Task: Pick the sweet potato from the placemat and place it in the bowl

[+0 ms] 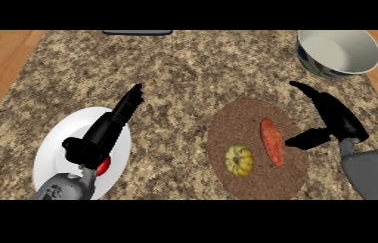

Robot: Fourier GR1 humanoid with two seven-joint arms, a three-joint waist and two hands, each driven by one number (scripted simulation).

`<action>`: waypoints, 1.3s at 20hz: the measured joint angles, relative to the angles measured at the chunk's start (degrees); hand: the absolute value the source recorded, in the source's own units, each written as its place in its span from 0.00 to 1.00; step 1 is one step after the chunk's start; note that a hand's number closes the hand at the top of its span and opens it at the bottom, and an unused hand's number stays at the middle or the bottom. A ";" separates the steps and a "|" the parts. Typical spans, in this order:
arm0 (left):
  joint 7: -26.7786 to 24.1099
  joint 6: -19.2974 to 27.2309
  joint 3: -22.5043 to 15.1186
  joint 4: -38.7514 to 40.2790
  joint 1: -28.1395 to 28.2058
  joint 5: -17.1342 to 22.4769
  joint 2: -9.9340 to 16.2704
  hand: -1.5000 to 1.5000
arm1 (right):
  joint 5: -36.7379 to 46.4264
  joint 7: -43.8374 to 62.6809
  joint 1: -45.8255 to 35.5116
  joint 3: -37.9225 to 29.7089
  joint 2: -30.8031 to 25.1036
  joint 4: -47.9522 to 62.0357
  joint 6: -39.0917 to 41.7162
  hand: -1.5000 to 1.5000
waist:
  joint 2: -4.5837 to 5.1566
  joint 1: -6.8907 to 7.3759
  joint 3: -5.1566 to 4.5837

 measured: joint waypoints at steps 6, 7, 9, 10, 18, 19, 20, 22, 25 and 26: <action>1.00 -0.03 0.13 -0.79 -0.06 -0.19 -0.05 0.50 | -6.96 16.60 -6.68 3.34 -2.33 -1.14 20.60 0.00 | -0.19 0.16 0.00; 0.80 -0.45 0.42 -0.47 -0.05 0.10 0.02 0.50 | -8.60 19.70 -8.44 3.42 -1.88 -1.05 23.38 0.00 | -0.15 0.14 0.02; 0.51 -0.47 0.38 -0.04 0.03 -0.43 -0.28 0.50 | -11.72 25.84 -11.01 3.20 -0.40 -0.88 27.42 0.00 | -0.14 -0.05 0.06; 0.90 -0.44 0.56 -0.05 -0.12 -0.47 -0.48 0.50 | -12.86 28.37 -11.82 3.33 0.76 -0.81 28.38 0.00 | -0.14 -0.15 0.07; 0.69 -0.79 1.47 0.97 -0.29 -2.17 -2.53 0.50 | -17.10 35.17 -14.69 3.84 4.46 -0.18 30.48 0.00 | -0.09 -0.62 0.18; 0.61 -1.30 1.89 0.81 0.00 -2.08 -2.39 0.50 | -16.92 35.23 -14.29 3.88 4.42 -0.57 30.67 0.00 | -0.09 -0.65 0.19; 0.09 -1.65 2.20 1.18 0.21 -2.12 -2.45 0.50 | -16.33 35.58 -13.63 4.58 4.90 -1.07 30.43 0.00 | -0.10 -0.70 0.19; -0.08 -2.26 2.95 0.85 0.88 -2.27 -2.47 0.50 | -15.68 35.94 -12.05 4.78 5.15 -3.06 30.34 0.00 | -0.10 -0.76 0.21; 0.48 -2.47 3.13 0.83 0.63 -3.19 -3.33 0.50 | -12.60 35.63 -10.69 5.92 5.91 -4.33 30.05 0.00 | -0.09 -0.78 0.22; 1.02 -2.78 3.37 0.32 0.62 -3.27 -3.33 0.50 | -11.28 35.47 -10.28 6.19 6.27 -4.61 29.83 0.00 | -0.08 -0.75 0.22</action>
